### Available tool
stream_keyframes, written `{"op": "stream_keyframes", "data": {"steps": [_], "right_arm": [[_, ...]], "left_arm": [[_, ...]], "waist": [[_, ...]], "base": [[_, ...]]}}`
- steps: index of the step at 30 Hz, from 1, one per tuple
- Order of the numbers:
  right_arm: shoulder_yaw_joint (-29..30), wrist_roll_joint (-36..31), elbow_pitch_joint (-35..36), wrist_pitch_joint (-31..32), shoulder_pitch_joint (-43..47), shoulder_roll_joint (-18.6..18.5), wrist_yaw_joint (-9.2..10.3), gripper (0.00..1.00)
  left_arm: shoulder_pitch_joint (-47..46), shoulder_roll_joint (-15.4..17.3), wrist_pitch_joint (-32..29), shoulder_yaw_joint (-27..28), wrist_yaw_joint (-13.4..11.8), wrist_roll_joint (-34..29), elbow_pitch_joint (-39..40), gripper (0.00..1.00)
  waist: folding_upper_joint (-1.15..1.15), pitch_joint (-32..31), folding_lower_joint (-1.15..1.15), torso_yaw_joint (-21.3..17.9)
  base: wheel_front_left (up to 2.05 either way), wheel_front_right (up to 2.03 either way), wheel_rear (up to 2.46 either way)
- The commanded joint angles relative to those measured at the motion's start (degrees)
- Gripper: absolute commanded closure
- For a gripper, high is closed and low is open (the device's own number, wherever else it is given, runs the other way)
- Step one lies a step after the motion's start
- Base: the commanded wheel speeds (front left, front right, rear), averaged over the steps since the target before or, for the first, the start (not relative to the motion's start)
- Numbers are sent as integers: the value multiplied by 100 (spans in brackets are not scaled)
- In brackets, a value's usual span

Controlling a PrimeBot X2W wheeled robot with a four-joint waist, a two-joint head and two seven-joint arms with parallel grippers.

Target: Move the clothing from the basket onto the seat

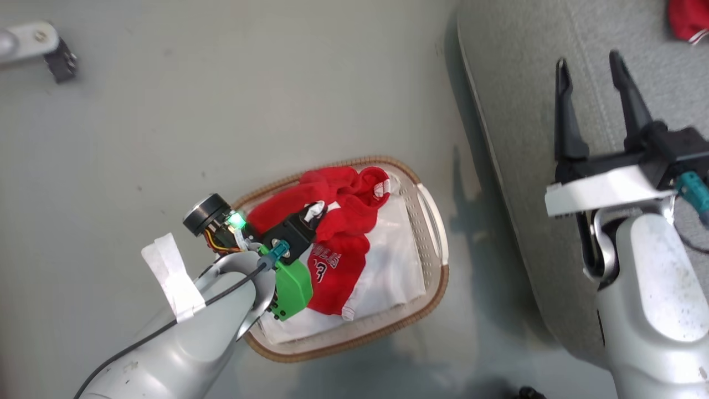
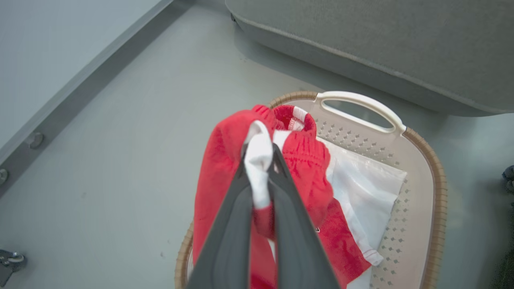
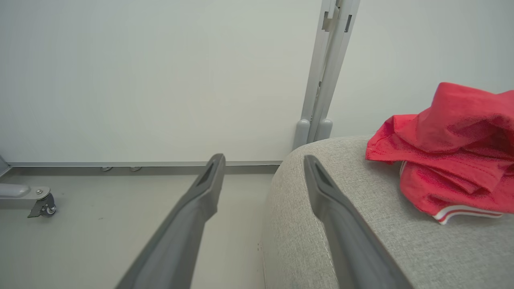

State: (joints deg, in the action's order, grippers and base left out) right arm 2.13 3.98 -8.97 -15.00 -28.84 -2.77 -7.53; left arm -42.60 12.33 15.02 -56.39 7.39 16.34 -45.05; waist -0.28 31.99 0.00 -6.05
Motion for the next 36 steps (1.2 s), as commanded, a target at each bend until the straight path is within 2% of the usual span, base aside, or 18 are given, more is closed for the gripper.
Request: {"op": "stream_keyframes", "data": {"steps": [1, 8, 14, 24, 29, 36], "right_arm": [[33, -41, -66, -28, 211, -21, 8, 0], [-8, -56, -326, -28, 800, -21, 8, 0], [-219, 16, -504, -28, 1111, -20, 8, 0], [-475, 45, -633, -28, 1294, -20, 8, 0], [-613, 112, -655, -28, 1287, -20, 8, 0], [-917, 195, -737, -28, 1187, -19, 8, 0]], "left_arm": [[151, 70, 21, 14, -24, -92, 187, 100], [243, 507, 21, -62, -22, -324, 1029, 100], [-32, 939, 7, -104, -3, -360, 1407, 100], [-867, 1519, -326, 117, 6, -173, 2032, 100], [-1269, 1583, -432, 206, 2, -53, 2234, 100], [-1496, 1340, -481, 271, -43, 68, 2088, 100]], "waist": [[28, -893, 0, 346], [28, -1779, 0, 418], [28, -2397, 0, 338], [28, -2997, 0, 189], [28, -3101, 0, 166], [28, -3181, 0, 176]], "base": [[0, 0, 0], [0, 0, 0], [0, 0, 0], [0, 0, 0], [0, 0, 0], [0, 0, 0]]}}
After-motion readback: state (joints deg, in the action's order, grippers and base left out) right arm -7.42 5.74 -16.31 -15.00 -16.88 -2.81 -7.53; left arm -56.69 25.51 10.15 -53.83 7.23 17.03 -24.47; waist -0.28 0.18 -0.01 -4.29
